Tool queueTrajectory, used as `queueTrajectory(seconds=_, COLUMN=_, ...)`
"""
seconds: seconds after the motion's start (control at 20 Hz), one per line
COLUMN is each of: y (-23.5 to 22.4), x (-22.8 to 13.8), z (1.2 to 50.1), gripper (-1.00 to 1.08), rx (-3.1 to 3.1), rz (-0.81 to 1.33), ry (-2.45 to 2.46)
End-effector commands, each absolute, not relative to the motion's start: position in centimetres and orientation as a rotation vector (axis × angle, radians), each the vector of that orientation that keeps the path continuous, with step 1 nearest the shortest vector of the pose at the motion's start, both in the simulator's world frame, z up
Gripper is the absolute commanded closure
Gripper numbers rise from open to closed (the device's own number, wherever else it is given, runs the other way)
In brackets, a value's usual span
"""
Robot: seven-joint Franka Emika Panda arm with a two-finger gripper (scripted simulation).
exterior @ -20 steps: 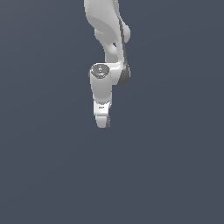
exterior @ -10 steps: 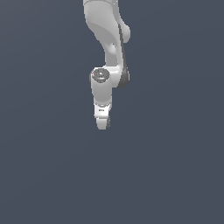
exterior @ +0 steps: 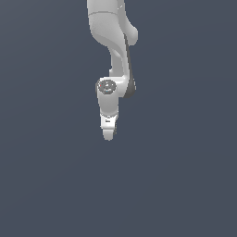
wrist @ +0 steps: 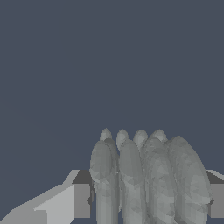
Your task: Pick up the object and move it to a goal position.
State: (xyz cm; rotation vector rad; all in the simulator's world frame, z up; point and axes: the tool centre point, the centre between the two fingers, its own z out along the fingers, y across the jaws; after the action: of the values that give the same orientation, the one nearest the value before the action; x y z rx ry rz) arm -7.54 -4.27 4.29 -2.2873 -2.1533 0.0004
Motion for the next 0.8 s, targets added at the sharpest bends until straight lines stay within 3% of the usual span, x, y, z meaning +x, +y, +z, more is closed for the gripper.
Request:
queueTrajectory(seconds=0.0, y=-4.3, x=-7.5, z=4.2, gripper=1.08, rx=-2.287, rz=0.0, ry=-2.154)
queueTrajectory(seconds=0.75, y=-3.2, x=-6.7, z=4.9, gripper=1.08, rx=-2.288, rz=-0.001, ry=-2.155)
